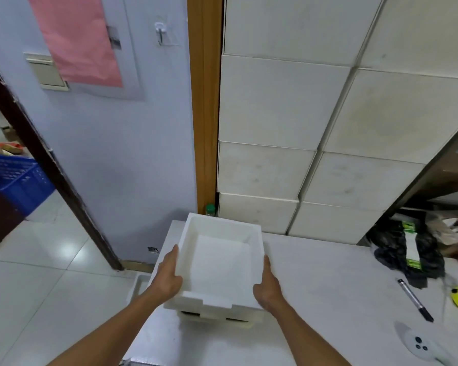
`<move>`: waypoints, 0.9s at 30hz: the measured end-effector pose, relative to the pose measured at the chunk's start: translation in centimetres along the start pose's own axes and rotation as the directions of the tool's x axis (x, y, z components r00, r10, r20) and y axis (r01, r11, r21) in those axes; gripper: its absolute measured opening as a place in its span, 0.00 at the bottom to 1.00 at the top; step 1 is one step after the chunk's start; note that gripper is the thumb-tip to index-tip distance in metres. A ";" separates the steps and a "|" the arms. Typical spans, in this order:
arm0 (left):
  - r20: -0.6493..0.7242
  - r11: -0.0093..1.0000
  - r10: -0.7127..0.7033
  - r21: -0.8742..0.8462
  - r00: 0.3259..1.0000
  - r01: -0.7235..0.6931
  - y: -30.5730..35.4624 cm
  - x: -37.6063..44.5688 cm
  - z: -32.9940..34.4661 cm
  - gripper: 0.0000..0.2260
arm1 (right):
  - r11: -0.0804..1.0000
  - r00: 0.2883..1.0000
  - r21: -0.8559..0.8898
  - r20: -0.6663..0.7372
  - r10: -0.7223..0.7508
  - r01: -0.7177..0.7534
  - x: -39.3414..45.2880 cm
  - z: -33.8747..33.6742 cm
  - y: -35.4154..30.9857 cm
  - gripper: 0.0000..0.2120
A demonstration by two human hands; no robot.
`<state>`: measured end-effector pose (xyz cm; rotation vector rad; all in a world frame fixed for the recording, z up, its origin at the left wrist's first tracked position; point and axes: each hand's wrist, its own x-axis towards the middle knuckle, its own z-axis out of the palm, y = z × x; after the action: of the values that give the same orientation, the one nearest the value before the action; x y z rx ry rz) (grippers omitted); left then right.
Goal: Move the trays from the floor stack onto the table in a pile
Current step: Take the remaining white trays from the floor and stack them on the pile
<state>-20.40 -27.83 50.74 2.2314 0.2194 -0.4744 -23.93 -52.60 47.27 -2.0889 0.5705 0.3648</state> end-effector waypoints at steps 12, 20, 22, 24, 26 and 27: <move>0.042 0.995 0.052 0.084 0.998 -0.055 -0.5 0.8 1.1 0.37 | 0.991 0.999 -0.135 0.038 0.011 -0.005 1.6 1.1 0.8 0.47; 0.101 0.993 0.044 0.109 0.994 -0.055 -2.1 1.6 1.5 0.42 | 0.899 0.997 -0.438 0.065 0.033 -0.001 1.9 1.4 1.5 0.49; 0.081 0.986 0.038 0.160 0.996 -0.051 -2.5 1.7 1.6 0.43 | 0.859 0.999 -0.513 0.036 0.026 -0.003 1.8 1.5 1.5 0.48; 0.061 0.968 0.036 0.246 0.997 -0.050 -2.8 1.7 1.9 0.44 | 0.841 1.000 -0.541 0.004 0.012 -0.008 1.7 2.1 1.8 0.48; 0.047 0.951 0.052 0.304 0.998 -0.064 -3.3 1.8 2.2 0.45 | 0.841 1.000 -0.540 -0.003 0.003 -0.005 1.7 2.6 2.1 0.49; 0.047 0.947 0.060 0.314 0.997 -0.071 -3.6 1.9 2.4 0.46 | 0.841 1.000 -0.540 -0.007 0.001 -0.005 1.7 2.8 2.3 0.49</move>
<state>-20.40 -27.32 46.05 2.5300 0.0507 -0.5452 -23.80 -51.80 43.40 -2.6336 0.5123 0.5744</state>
